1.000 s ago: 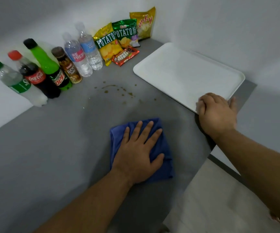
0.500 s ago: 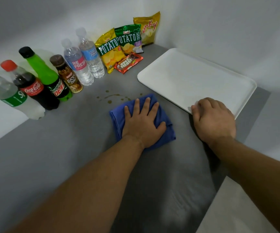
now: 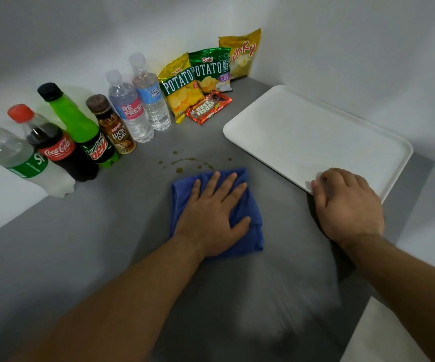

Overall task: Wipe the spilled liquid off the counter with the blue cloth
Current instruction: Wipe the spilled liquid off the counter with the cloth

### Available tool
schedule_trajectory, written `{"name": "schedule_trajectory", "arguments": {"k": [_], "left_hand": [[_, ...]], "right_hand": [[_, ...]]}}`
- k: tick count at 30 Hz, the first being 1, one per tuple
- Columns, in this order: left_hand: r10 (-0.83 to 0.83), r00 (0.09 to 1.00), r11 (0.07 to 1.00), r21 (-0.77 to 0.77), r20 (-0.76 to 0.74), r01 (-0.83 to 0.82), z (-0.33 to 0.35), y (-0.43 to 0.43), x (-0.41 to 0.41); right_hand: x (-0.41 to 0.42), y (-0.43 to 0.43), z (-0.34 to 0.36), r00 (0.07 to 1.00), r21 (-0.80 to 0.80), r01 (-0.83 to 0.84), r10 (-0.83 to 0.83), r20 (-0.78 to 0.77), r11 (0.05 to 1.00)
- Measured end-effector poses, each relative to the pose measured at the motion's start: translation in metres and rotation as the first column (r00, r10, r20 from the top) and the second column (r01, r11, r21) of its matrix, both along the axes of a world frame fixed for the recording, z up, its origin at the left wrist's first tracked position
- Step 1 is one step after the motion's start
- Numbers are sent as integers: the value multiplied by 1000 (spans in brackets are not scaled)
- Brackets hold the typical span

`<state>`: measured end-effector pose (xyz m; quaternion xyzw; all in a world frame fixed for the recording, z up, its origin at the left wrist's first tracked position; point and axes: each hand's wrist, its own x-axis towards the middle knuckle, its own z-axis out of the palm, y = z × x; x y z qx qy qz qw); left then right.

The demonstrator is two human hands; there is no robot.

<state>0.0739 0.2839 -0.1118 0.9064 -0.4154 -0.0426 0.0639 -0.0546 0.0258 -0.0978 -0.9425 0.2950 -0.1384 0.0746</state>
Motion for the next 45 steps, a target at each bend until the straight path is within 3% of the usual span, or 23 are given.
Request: {"name": "schedule_trajectory", "arguments": {"k": [5, 10, 15, 21, 28, 34, 45], "left_hand": [[60, 998, 997, 46, -6, -59, 6, -29, 20], [-60, 998, 997, -42, -18, 59, 0, 1, -18], [62, 998, 994, -85, -1, -62, -3, 56, -9], [236, 972, 972, -3, 7, -236, 1, 72, 41], [209, 977, 977, 49, -37, -207, 7, 41, 73], [98, 995, 993, -68, 9, -97, -4, 68, 43], [323, 946, 946, 23, -23, -322, 5, 62, 125]], "right_hand": [[1, 0, -1, 1000, 5, 3, -3, -10, 1000], [-1, 5, 5, 999, 25, -5, 6, -32, 1000], [28, 5, 23, 962, -69, 58, -74, -262, 996], [81, 30, 19, 983, 35, -131, 135, -124, 991], [85, 35, 2, 991, 33, -119, 120, -58, 992], [88, 37, 8, 989, 58, -101, 107, -98, 993], [89, 35, 5, 992, 51, -105, 108, -69, 993]]}}
